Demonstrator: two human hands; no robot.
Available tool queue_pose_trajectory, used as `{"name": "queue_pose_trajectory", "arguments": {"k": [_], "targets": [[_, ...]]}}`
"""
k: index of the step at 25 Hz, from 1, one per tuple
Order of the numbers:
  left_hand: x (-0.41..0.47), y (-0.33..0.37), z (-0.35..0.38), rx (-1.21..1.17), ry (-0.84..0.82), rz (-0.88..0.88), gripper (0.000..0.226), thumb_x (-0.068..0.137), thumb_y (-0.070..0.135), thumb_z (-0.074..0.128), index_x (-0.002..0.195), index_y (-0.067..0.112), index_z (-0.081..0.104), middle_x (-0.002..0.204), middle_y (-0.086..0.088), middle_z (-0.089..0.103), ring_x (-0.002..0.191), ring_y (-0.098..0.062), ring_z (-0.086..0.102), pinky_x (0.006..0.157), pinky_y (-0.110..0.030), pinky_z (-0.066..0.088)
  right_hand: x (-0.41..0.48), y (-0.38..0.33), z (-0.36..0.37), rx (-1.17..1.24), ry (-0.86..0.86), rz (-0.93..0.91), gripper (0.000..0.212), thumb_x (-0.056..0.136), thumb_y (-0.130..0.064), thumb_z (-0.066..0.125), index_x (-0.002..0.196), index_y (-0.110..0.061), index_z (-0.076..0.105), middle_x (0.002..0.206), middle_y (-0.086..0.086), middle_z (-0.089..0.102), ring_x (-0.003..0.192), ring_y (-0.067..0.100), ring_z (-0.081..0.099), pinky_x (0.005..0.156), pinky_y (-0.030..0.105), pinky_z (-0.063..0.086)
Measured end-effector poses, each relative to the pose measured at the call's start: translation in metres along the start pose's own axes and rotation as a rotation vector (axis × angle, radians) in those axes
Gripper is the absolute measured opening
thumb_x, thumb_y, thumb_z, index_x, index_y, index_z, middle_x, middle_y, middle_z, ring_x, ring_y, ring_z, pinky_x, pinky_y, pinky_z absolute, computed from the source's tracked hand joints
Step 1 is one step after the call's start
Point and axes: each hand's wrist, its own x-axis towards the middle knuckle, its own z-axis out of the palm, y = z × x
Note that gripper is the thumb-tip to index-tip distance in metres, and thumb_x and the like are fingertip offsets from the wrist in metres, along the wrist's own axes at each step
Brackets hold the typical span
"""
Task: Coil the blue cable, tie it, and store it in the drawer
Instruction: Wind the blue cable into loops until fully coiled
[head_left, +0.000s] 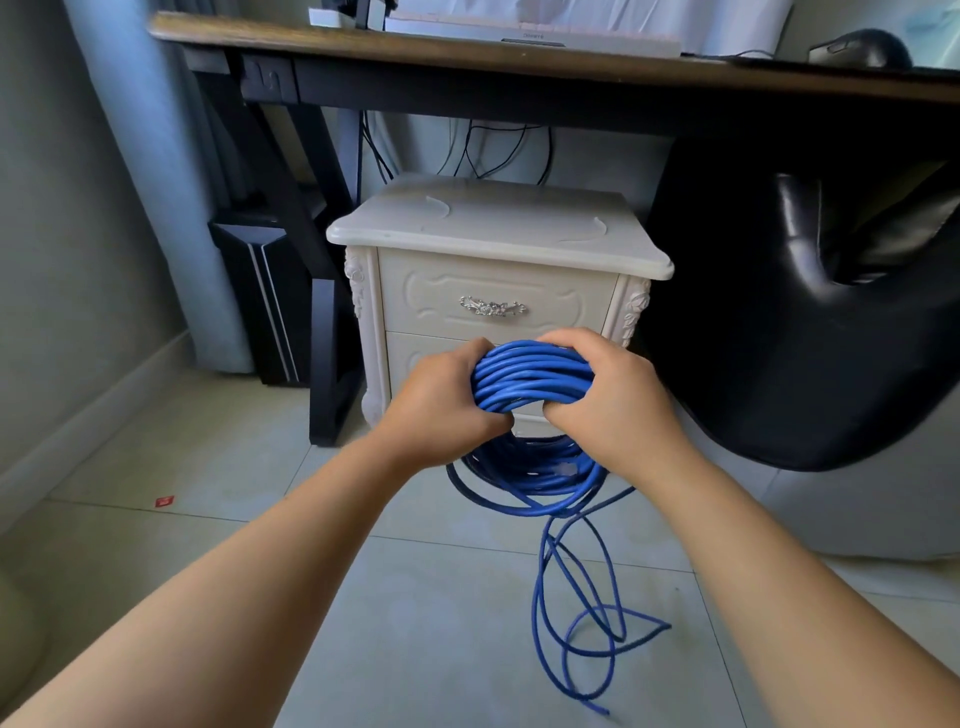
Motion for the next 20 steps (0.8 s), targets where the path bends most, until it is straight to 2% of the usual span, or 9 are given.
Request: {"name": "queue_pose_trajectory", "arguments": {"k": [2,6,9,11,13,15,17,20], "targets": [[0.001,0.0,-0.001,-0.059,0.003,-0.031,0.026,0.071,0.011,0.073,0.092,0.016,0.059,0.072,0.0,0.064,0.067,-0.02,0.061,0.062,-0.032,0.05,0.002,0.001,0.0,0.077,-0.051,0.018,0.055,0.072,-0.012,0.071,0.117,-0.039,0.058,0.104,-0.014,0.065,0.094,0.009,0.063,0.084,0.03,0.054],[0.003,0.003,-0.006,-0.207,0.059,-0.104,0.022,0.072,0.003,0.069,0.077,0.018,0.055,0.061,0.006,0.054,0.049,-0.005,0.048,0.049,-0.017,0.04,0.009,0.007,-0.013,0.279,-0.15,0.118,0.063,0.072,-0.025,0.081,0.123,-0.047,0.051,0.114,-0.016,0.062,0.1,-0.006,0.061,0.086,0.014,0.048],[0.006,0.002,-0.008,-0.436,0.132,-0.198,0.019,0.074,0.0,0.068,0.082,0.013,0.057,0.065,0.001,0.054,0.053,-0.01,0.049,0.056,-0.024,0.042,0.009,0.015,-0.018,0.515,-0.173,0.213,0.058,0.074,-0.026,0.082,0.125,-0.037,0.056,0.112,-0.014,0.067,0.102,0.003,0.065,0.087,0.025,0.051],[0.009,-0.001,-0.007,-0.55,0.189,-0.261,0.019,0.074,-0.001,0.067,0.088,0.008,0.058,0.069,-0.004,0.053,0.058,-0.015,0.049,0.059,-0.03,0.042,0.007,0.015,-0.013,0.637,-0.153,0.259,0.052,0.077,-0.024,0.078,0.125,-0.028,0.057,0.104,-0.009,0.07,0.093,0.006,0.068,0.075,0.022,0.052],[0.01,-0.001,-0.004,-0.642,0.233,-0.311,0.018,0.073,-0.002,0.066,0.087,0.007,0.058,0.07,-0.008,0.053,0.06,-0.019,0.049,0.06,-0.032,0.041,0.004,0.014,-0.008,0.736,-0.139,0.292,0.059,0.074,-0.03,0.078,0.128,-0.023,0.055,0.098,-0.005,0.069,0.082,0.007,0.07,0.065,0.02,0.052],[0.011,0.001,-0.003,-0.739,0.287,-0.358,0.016,0.072,0.0,0.064,0.081,0.009,0.055,0.072,-0.012,0.053,0.064,-0.022,0.051,0.062,-0.035,0.042,0.003,0.015,-0.002,0.84,-0.137,0.337,0.066,0.067,-0.04,0.083,0.125,-0.027,0.055,0.092,-0.003,0.07,0.084,0.013,0.07,0.069,0.032,0.056],[0.011,0.004,-0.001,-0.86,0.36,-0.445,0.016,0.066,0.007,0.064,0.078,0.011,0.054,0.072,-0.013,0.055,0.067,-0.025,0.055,0.066,-0.038,0.046,0.002,0.017,0.008,0.946,-0.122,0.373,0.06,0.066,-0.042,0.084,0.119,-0.03,0.057,0.098,0.0,0.069,0.099,0.021,0.068,0.079,0.044,0.056],[0.008,0.013,0.008,-0.996,0.407,-0.52,0.012,0.07,0.006,0.062,0.08,0.012,0.056,0.073,-0.012,0.055,0.07,-0.026,0.056,0.069,-0.04,0.046,-0.001,0.013,0.026,1.094,-0.008,0.398,0.057,0.069,-0.029,0.08,0.12,-0.03,0.056,0.103,-0.001,0.066,0.107,0.024,0.065,0.09,0.053,0.054]]}}
